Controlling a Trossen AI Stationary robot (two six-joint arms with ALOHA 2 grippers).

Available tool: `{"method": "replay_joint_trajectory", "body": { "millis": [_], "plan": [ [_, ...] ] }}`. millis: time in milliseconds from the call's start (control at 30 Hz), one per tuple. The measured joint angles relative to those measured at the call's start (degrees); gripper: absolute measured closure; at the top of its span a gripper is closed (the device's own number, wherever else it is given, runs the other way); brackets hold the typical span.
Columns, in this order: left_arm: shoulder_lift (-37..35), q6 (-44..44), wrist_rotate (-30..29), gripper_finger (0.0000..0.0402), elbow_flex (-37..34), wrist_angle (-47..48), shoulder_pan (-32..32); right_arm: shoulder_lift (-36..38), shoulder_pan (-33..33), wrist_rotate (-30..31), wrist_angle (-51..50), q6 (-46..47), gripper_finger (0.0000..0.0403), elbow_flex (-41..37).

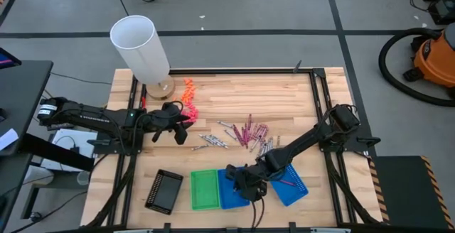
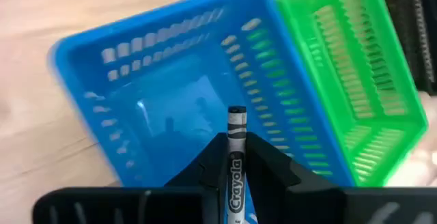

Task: Sort crayons
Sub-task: Put the black crayon into the left blue bin, then put the white crayon into the black bin

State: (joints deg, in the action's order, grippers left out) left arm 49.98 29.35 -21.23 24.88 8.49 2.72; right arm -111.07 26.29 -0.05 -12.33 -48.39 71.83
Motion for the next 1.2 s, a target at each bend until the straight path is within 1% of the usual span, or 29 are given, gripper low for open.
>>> {"method": "replay_joint_trajectory", "body": {
  "millis": [133,200,333,600,733,867,1000,1133,1200],
  "plan": [
    [0.0,0.0,0.0,0.0246,0.0,0.1,0.0,-0.2,0.5,1.9,-0.1,-2.2,0.0320,0.0],
    [0.0,0.0,0.0,0.0246,0.0,0.1,0.0,-0.1,0.4,2.6,-0.1,-1.6,0.0306,0.0],
    [0.0,0.0,0.0,0.0246,0.0,0.1,0.0,0.8,0.1,5.9,-0.2,0.6,0.0285,0.0],
    [0.0,-0.8,0.0,0.0246,0.0,-0.1,0.0,3.7,-3.2,6.5,-0.6,5.1,0.0282,0.0],
    [0.0,-4.2,0.0,0.0246,0.0,-0.3,0.1,5.5,-6.3,5.6,-0.3,11.5,0.0282,0.0],
    [0.0,-6.7,0.0,0.0246,0.0,-0.6,0.1,7.3,-10.1,5.1,-0.6,20.7,0.0282,0.0],
    [0.0,-10.2,0.0,0.0246,0.0,-1.6,0.8,7.9,-14.2,6.9,-1.4,27.1,0.0282,0.0],
    [0.7,-14.5,0.1,0.0246,0.0,-2.5,2.8,7.9,-18.4,9.3,-2.2,31.4,0.0282,0.0],
    [1.2,-15.3,0.1,0.0246,0.0,-3.8,3.4,7.9,-20.5,9.8,-2.7,32.8,0.0282,0.0]
  ]
}}
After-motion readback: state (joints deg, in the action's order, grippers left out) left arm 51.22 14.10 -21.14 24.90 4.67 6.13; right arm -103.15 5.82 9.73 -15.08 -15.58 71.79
